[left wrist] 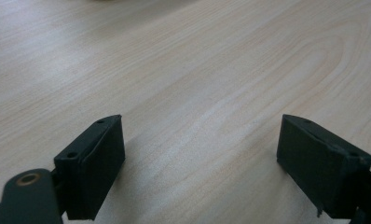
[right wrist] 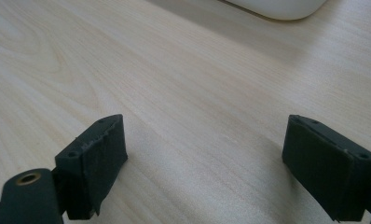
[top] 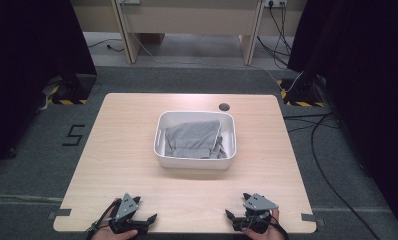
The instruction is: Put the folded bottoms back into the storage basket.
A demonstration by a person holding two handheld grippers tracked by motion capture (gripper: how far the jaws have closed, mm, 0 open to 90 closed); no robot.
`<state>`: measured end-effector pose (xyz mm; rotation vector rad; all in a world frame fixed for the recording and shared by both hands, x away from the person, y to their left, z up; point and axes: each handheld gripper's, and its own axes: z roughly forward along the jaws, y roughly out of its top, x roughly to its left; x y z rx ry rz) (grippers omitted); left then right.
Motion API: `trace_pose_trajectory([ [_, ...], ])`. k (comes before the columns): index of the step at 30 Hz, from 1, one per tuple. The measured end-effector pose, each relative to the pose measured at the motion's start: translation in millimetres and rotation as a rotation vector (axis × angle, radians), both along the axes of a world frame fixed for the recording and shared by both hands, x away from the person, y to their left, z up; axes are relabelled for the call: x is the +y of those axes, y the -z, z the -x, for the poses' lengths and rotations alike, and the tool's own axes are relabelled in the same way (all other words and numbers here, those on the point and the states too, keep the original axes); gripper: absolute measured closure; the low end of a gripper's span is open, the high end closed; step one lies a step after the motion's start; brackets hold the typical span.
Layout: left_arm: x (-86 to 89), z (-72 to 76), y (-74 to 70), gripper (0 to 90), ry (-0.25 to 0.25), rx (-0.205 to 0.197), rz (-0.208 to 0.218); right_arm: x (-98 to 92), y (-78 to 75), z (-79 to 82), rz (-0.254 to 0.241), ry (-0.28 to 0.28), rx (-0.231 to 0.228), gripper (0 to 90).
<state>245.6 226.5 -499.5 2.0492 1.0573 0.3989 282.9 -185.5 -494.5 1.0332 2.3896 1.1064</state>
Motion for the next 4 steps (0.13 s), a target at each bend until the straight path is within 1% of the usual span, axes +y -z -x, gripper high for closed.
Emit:
trace_pose_trajectory([
  [4,0.0,0.0,-0.1,14.4,0.0,0.001,-0.001,0.0,0.0,0.0,0.0,0.0,0.0,14.6],
])
